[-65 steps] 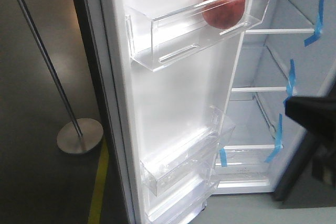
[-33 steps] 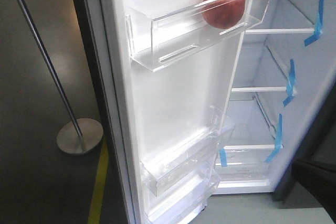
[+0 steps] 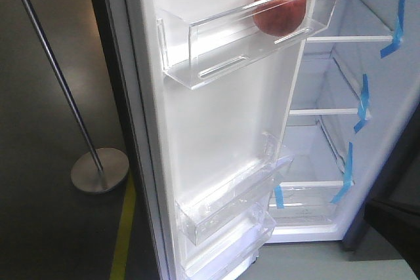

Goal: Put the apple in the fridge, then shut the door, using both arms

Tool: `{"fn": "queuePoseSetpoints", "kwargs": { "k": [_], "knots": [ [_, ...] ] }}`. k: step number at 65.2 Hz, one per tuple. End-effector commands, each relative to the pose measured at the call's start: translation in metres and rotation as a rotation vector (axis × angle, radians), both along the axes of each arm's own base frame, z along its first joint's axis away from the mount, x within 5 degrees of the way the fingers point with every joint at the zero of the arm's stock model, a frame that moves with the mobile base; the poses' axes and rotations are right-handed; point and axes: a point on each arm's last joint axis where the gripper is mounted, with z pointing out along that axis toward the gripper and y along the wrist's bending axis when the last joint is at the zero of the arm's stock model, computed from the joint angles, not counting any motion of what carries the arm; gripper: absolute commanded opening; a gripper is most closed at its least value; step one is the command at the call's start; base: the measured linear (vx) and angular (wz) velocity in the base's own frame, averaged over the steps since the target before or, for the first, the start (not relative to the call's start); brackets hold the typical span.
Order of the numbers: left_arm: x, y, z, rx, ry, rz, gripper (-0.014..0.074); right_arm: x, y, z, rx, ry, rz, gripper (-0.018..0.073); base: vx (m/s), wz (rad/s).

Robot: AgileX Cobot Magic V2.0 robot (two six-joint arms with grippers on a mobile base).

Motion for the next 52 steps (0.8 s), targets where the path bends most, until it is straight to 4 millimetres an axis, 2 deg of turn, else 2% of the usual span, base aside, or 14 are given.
{"fn": "queuePoseSetpoints", "kwargs": {
  "k": [1,11,27,34,44,52],
  "knots": [
    [0.013,0.003,0.032,-0.002,-0.021,0.024,-0.0007,0.003,-0.002,0.012,0.036,-0.054,-0.036,-0.0004,0.0,0.0],
    [0.053,0.005,0.069,0.012,0.028,0.042,-0.0007,0.003,-0.002,0.012,0.036,-0.054,-0.036,-0.0004,0.0,0.0],
    [0.133,0.008,0.12,0.066,0.098,0.053,-0.0007,0.003,-0.002,0.012,0.036,-0.054,-0.036,-0.0004,0.0,0.0],
    [0.171,0.007,0.132,0.087,0.154,0.033,-0.0007,0.003,-0.002,0.012,0.036,-0.054,-0.036,-0.0004,0.0,0.0],
    [0.224,-0.005,0.137,0.095,0.26,-0.064,-0.0007,0.003,-0.002,0.012,0.036,-0.054,-0.036,-0.0004,0.0,0.0],
    [0.256,-0.014,0.139,0.101,0.304,-0.116,-0.0007,0.002,-0.001,0.011,0.032,-0.053,-0.031,-0.0004,0.0,0.0]
  ]
}}
